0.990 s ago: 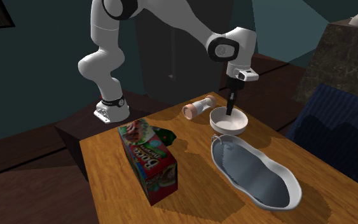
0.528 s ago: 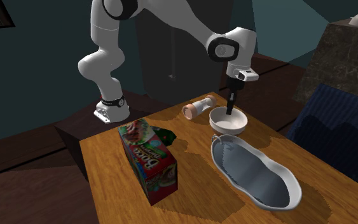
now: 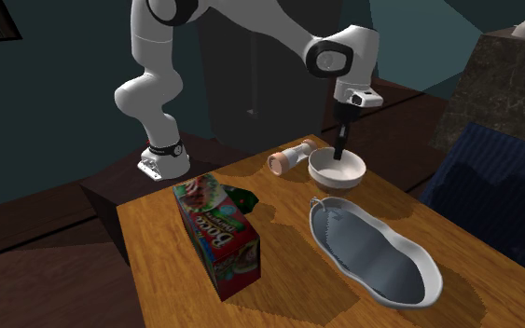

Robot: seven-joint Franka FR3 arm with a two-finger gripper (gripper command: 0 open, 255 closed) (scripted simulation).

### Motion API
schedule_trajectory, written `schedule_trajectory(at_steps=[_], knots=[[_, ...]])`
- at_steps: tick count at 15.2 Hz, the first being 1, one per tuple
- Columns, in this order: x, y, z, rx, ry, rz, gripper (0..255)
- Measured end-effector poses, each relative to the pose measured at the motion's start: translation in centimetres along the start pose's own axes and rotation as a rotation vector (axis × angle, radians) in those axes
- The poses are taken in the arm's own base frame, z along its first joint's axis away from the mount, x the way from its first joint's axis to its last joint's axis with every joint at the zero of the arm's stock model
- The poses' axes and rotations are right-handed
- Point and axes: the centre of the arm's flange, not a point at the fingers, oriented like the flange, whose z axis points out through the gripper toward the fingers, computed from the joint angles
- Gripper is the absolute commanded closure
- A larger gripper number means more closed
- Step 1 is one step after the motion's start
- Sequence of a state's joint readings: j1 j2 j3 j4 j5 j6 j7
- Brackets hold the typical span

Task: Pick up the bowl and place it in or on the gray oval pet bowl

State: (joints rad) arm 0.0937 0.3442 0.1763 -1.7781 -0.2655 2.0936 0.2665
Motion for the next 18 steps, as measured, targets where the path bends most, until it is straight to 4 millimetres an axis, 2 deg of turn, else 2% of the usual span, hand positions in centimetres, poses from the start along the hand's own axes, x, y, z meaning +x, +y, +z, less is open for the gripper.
schedule_trajectory(at_steps=[18], knots=[[0.3, 1.7, -9.2, 0.0, 0.0, 0.0, 255]])
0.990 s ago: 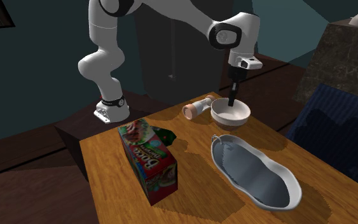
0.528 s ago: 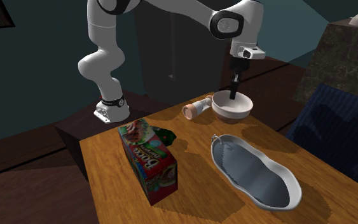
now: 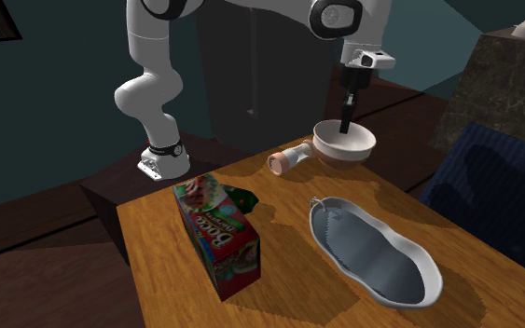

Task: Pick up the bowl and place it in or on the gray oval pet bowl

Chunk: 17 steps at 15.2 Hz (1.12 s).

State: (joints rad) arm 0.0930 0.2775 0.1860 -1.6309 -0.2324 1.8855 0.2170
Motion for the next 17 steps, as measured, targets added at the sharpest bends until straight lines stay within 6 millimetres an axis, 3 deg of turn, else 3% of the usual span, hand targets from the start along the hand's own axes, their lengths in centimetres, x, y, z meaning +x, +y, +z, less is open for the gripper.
schedule_trajectory(at_steps=[9, 17], knots=[[0.2, 1.3, -4.3, 0.0, 0.0, 0.0, 255], [4.0, 10.6, -4.0, 0.0, -0.001, 0.001, 255]])
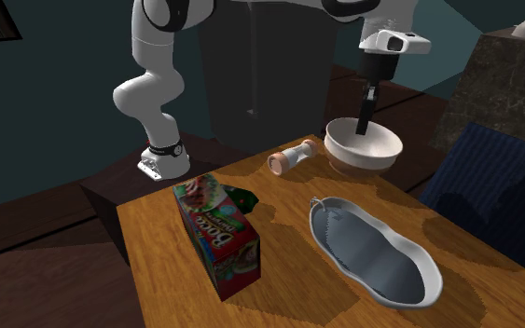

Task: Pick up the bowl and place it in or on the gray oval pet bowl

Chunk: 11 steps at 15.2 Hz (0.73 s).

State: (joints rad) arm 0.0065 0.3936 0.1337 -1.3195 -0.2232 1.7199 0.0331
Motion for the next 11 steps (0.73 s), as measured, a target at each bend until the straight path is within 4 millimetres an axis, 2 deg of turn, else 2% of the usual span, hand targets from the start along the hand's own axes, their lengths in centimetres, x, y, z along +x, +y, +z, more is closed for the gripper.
schedule_trajectory(at_steps=[8, 11], knots=[[4.1, 10.0, 0.1, 0.0, 0.0, 0.0, 255], [4.5, 11.0, 1.5, 0.0, -0.001, 0.0, 255]])
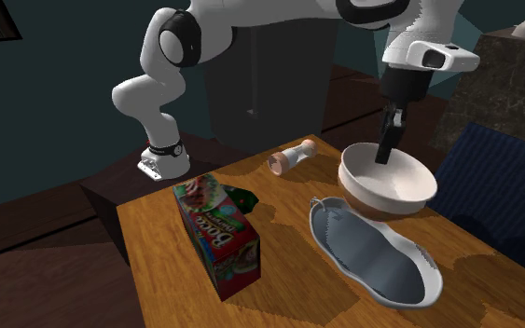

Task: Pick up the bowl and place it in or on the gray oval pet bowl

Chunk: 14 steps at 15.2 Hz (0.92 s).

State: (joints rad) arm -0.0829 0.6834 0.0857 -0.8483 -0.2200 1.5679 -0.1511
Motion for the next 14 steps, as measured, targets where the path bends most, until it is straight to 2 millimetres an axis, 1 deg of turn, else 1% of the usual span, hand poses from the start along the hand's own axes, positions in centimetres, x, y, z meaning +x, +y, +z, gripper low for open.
schedule_trajectory(at_steps=[14], knots=[[0.0, -1.0, 7.2, 0.0, 0.0, -0.001, 255]])
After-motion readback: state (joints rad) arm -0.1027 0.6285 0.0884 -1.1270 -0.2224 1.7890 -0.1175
